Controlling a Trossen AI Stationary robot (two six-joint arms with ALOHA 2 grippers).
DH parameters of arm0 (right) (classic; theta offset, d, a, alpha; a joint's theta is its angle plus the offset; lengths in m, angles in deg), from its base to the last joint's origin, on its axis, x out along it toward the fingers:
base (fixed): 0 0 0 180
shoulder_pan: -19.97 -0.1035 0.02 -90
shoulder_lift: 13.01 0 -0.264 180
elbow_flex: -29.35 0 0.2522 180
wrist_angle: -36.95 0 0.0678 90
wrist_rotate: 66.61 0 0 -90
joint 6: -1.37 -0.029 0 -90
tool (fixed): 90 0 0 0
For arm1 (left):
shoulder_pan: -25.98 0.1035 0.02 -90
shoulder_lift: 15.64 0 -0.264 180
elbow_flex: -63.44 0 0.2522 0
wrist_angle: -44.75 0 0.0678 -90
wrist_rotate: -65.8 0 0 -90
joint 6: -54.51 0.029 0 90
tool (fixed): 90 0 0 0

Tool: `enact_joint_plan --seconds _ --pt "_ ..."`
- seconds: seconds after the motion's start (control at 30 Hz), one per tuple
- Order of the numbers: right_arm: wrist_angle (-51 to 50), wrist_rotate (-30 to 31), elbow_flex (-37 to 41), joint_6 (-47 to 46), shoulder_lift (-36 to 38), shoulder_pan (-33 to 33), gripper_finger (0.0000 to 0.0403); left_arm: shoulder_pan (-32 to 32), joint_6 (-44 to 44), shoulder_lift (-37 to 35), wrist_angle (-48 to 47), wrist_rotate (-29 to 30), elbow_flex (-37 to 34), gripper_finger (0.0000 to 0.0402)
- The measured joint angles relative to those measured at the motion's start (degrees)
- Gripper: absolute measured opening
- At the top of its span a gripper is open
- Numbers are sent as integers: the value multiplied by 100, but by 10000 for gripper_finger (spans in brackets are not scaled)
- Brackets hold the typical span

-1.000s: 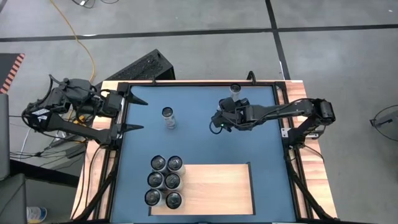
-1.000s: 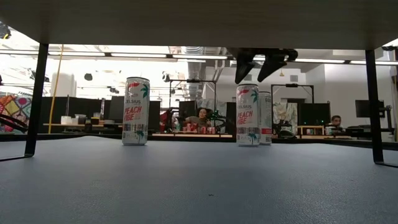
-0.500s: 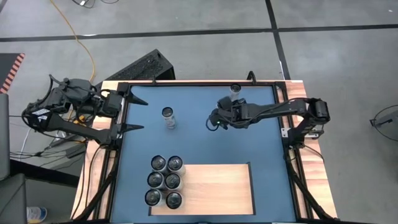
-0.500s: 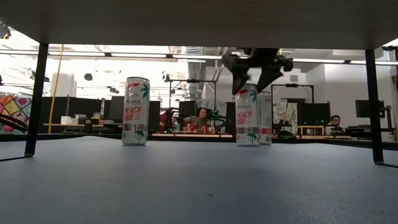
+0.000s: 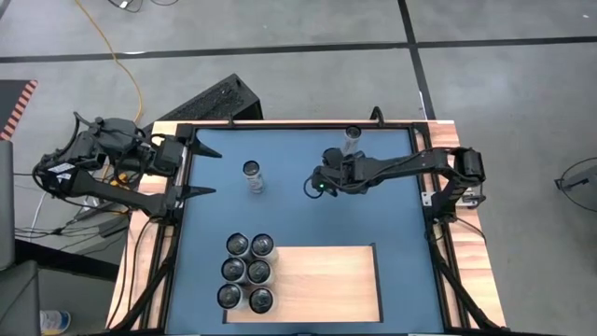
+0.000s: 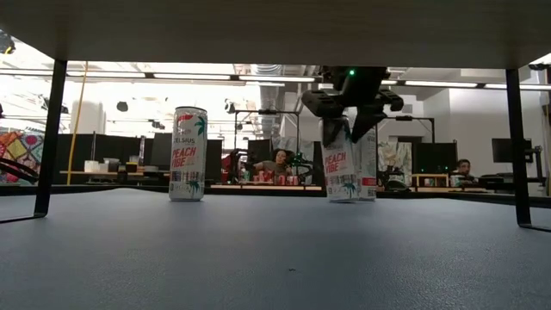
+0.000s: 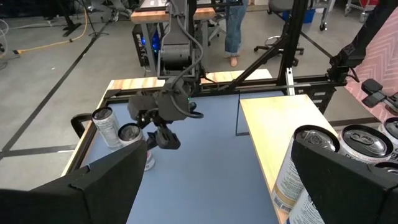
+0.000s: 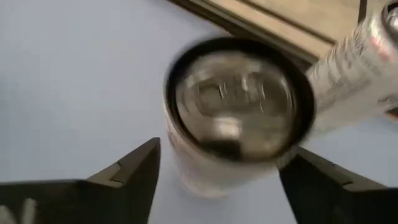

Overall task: Place canned beverage on shelf
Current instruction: Put the bottom right white pink soda can on the shelf

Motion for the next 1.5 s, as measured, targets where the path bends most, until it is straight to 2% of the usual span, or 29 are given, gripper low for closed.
enact_joint_plan --seconds 0.33,0.57,0.87,0.97,1.07,1.3,1.5 --pt "-42 3 2 66 44 -83 131 0 0 0 1 2 0 387" --pt "-35 171 0 90 69 -259 86 2 0 0 0 2 0 387" --pt "-199 160 2 349 489 -542 11 0 -55 0 0 0 0 387" --pt "-346 176 0 388 668 -708 12 0 -66 -2 -14 1 0 387" --pt "-548 163 0 356 813 -870 31 1 -66 -2 -10 2 0 387" --pt "-762 281 0 347 1060 -1090 120 0 -66 43 3 6 0 387" --pt "-381 205 -1 799 1108 -1099 192 0 -64 135 8 108 0 387"
